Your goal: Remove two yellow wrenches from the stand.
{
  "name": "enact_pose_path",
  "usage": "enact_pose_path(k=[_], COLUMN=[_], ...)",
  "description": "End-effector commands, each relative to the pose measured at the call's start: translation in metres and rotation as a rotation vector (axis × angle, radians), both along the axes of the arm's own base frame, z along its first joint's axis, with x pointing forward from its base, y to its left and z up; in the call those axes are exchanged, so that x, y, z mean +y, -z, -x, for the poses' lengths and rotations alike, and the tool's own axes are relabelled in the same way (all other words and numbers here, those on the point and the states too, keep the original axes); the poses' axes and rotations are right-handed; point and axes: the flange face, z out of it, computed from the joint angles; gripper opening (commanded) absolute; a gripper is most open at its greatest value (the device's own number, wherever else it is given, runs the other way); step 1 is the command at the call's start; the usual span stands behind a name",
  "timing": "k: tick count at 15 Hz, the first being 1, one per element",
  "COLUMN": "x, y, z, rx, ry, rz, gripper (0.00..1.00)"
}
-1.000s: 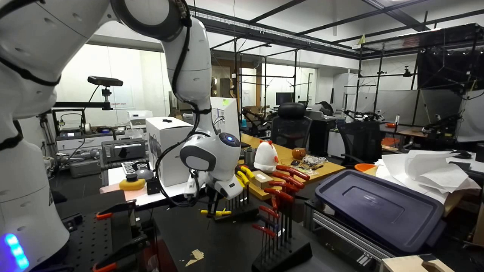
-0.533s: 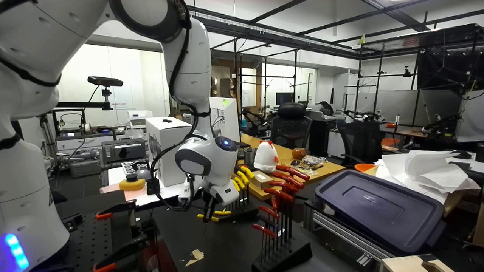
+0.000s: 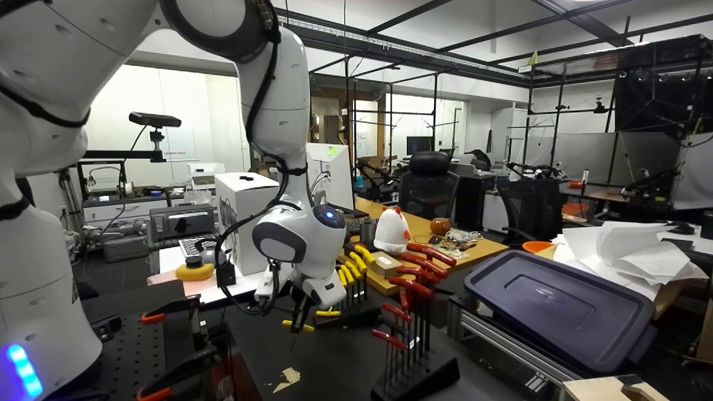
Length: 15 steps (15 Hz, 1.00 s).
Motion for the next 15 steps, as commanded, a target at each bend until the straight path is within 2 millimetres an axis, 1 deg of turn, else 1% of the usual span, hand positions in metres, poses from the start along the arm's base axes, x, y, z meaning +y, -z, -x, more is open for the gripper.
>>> enact_pose_path(k=[1, 5, 8, 10, 15], x=[-0.003, -0.008, -0.010, -0.012, -0.014], y=[-0.001, 0.007, 0.007, 0.005, 0.001], z=[0.010, 0.015, 0.017, 0.014, -0.001], rx=[0.047, 0.101, 0.114, 0.104, 0.078], ry=[-0.027, -0.045, -0.057, -0.072, -0.146], rz=[-0.023, -0.071, -0.102, -0.126, -0.198], gripper=[0.04, 0.04, 0.04, 0.04, 0.04])
